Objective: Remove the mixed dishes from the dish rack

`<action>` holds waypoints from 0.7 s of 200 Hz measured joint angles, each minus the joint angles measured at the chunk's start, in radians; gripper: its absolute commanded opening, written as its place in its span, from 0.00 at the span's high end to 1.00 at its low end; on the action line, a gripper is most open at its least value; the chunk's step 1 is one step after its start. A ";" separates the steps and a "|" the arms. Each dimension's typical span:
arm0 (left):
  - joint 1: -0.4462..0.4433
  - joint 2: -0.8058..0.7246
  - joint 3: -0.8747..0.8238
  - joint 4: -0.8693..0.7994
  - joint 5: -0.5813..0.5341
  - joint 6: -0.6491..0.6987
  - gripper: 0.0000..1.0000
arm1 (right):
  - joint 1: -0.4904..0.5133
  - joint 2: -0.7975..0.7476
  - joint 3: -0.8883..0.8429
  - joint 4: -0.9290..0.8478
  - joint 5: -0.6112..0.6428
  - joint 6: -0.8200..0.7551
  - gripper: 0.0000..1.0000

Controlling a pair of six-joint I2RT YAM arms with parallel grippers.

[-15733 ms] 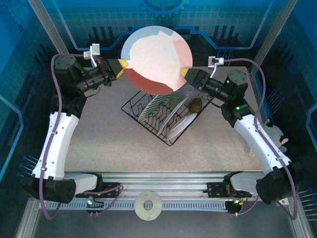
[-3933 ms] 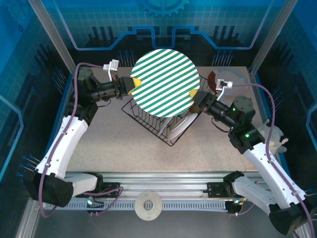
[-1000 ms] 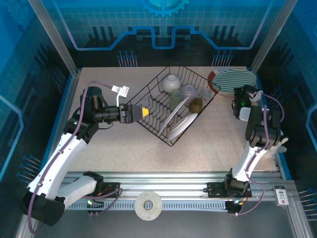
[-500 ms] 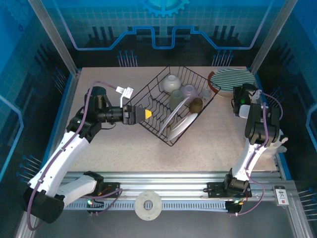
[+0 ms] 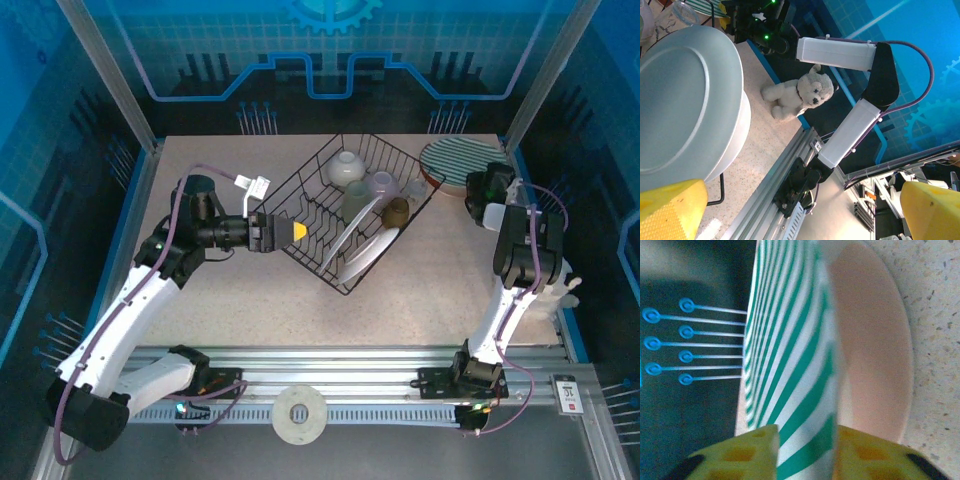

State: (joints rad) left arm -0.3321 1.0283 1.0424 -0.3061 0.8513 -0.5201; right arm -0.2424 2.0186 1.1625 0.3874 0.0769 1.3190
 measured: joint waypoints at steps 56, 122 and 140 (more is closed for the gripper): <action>0.000 -0.016 0.000 -0.004 -0.008 0.004 0.01 | 0.001 0.004 0.029 -0.085 -0.036 -0.025 0.16; -0.026 -0.010 0.006 -0.074 -0.055 0.050 0.01 | 0.002 -0.023 0.092 -0.244 -0.052 -0.128 0.00; -0.056 0.002 0.026 -0.111 -0.087 0.075 0.01 | 0.006 -0.055 0.104 -0.301 -0.051 -0.154 0.00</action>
State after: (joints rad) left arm -0.3885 1.0306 1.0687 -0.4171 0.7647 -0.4454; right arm -0.2359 1.9636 1.2667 0.0860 0.0254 1.1648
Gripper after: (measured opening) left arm 0.992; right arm 0.999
